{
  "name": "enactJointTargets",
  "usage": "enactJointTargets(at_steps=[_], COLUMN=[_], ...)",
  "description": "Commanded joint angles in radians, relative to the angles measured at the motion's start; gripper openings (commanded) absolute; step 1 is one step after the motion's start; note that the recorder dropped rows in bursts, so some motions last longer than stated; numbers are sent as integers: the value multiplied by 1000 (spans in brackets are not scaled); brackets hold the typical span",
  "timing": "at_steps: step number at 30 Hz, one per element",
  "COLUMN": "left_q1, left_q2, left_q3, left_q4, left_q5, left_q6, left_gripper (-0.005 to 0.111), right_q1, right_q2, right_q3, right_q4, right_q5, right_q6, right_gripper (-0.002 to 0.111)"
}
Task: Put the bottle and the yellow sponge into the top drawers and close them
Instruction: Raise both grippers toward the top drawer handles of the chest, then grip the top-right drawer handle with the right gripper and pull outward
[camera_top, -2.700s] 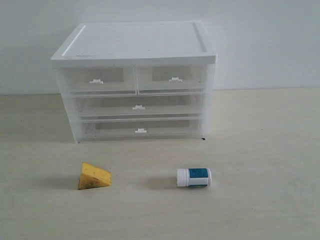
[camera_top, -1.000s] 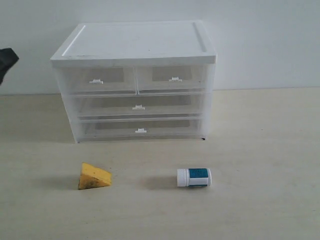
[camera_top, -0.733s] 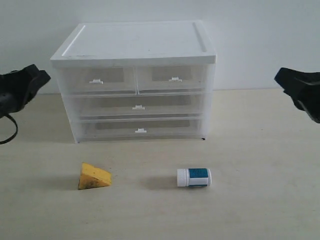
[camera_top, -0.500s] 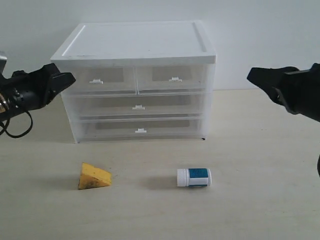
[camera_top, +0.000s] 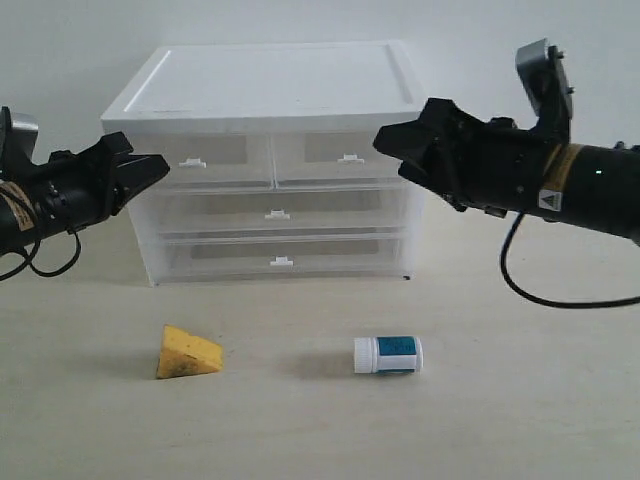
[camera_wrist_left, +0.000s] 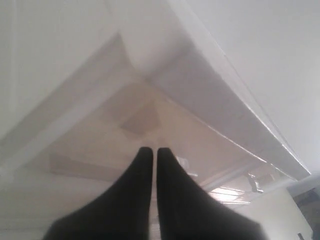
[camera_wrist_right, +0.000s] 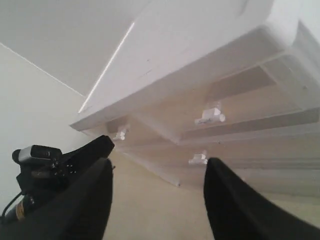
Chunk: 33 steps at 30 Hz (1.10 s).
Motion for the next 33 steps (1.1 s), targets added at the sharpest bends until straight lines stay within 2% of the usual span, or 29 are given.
enactJointTargets(at_steps=[1,5,13,21,22,23,24,25,27,33], left_q1=[3,3,3,3,3,3,3,3,3,3], left_q2=[-1,-1,-1,-1,-1,-1,-1,-1,-1,-1], left_q3=[-7,-7,-7,-7,-7,-7,-7,-7,-7,-7], left_q4=[10,8,8,8,8,8,8,8,8,10], left_q5=[4,2,-8,-4,-4,-4,-4,-4,-4,-4], left_q6=[-3,-3,-3,-3,-3,-3,-3,-3,-3,-3], left_gripper=[4,4,4,4,4,4,4,4,4,4], right_q1=[11,11,13,37,37,37,37,37,37,37], right_q2=[131,234,274,307,307,307,307,307,307,305], right_q3=[-120,-189,-246,-280,-280,-280,-280,-280,-280,-278], right_q4=[-39,-36,54,59,63,64,64,67,95,-10], right_q5=[30,-25,-30,-13,-16,-16,-15,-12,-12,-25], right_q6=[180,232,234,242,242,242,235,214,203,170], right_gripper=[50,50,50,50,47,37,31,17,0,0])
